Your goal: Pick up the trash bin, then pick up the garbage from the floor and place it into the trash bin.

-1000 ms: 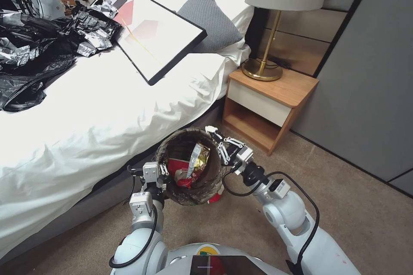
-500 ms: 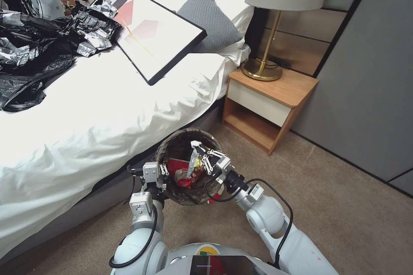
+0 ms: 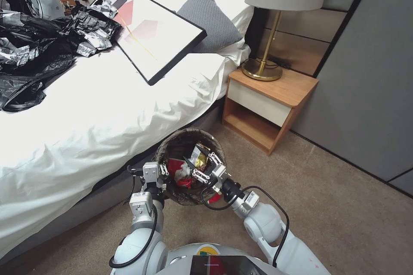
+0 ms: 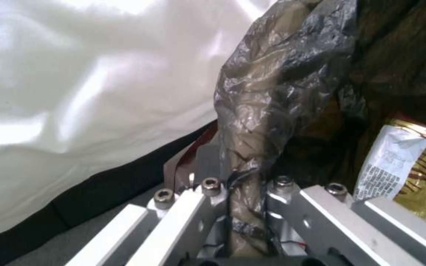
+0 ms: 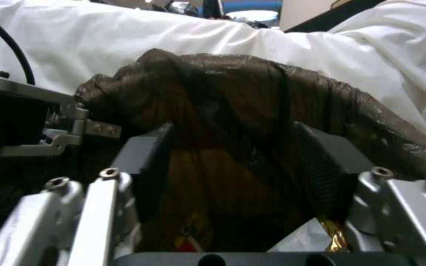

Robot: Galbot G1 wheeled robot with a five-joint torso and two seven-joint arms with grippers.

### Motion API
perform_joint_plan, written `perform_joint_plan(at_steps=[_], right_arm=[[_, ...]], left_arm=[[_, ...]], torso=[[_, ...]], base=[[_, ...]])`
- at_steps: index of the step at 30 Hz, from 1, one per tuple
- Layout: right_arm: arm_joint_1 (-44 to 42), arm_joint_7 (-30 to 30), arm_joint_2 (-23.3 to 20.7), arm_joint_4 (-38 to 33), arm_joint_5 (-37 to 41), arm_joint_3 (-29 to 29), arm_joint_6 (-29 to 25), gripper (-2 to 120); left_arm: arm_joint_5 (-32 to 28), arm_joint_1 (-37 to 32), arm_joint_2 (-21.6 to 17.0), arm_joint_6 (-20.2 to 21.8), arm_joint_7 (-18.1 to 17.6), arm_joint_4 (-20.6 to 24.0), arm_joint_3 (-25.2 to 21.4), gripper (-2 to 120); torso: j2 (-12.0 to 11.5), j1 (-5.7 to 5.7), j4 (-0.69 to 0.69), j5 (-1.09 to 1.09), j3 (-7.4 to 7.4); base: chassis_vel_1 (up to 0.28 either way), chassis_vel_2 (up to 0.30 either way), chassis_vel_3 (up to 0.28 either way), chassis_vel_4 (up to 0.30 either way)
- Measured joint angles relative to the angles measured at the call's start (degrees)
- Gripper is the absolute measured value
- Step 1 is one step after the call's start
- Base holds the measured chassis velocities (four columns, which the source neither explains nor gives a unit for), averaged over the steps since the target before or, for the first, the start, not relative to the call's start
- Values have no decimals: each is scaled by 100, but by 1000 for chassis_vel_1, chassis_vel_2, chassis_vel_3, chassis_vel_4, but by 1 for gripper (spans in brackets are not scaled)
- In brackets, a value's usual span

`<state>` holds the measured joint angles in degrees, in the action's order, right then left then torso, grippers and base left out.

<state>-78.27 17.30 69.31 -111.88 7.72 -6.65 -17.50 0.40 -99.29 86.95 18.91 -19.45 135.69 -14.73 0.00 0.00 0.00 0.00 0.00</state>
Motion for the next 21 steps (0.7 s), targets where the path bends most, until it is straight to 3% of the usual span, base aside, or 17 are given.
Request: perform_joint_plan(at_steps=[1,3,5,7,11,21], right_arm=[[0,0,0,0,0,0,0,65],[-23,0,-13,3,-8,4,-1,76],[-28,-1,-18,2,-9,4,-1,78],[-50,-1,-38,-12,-11,-5,-1,90],[-75,-2,-48,-30,-18,-9,-2,99],[-129,1,-79,-103,-48,-38,-27,100]], left_arm=[[0,0,0,0,0,0,0,2],[0,0,0,0,0,0,0,2],[0,0,0,0,0,0,0,2],[0,0,0,0,0,0,0,2],[0,0,0,0,0,0,0,2],[0,0,0,0,0,0,0,2]], torso=[[0,0,0,0,0],[0,0,0,0,0],[0,0,0,0,0],[0,0,0,0,0],[0,0,0,0,0],[0,0,0,0,0]], base=[[0,0,0,0],[0,0,0,0],[0,0,0,0],[0,0,0,0],[0,0,0,0],[0,0,0,0]])
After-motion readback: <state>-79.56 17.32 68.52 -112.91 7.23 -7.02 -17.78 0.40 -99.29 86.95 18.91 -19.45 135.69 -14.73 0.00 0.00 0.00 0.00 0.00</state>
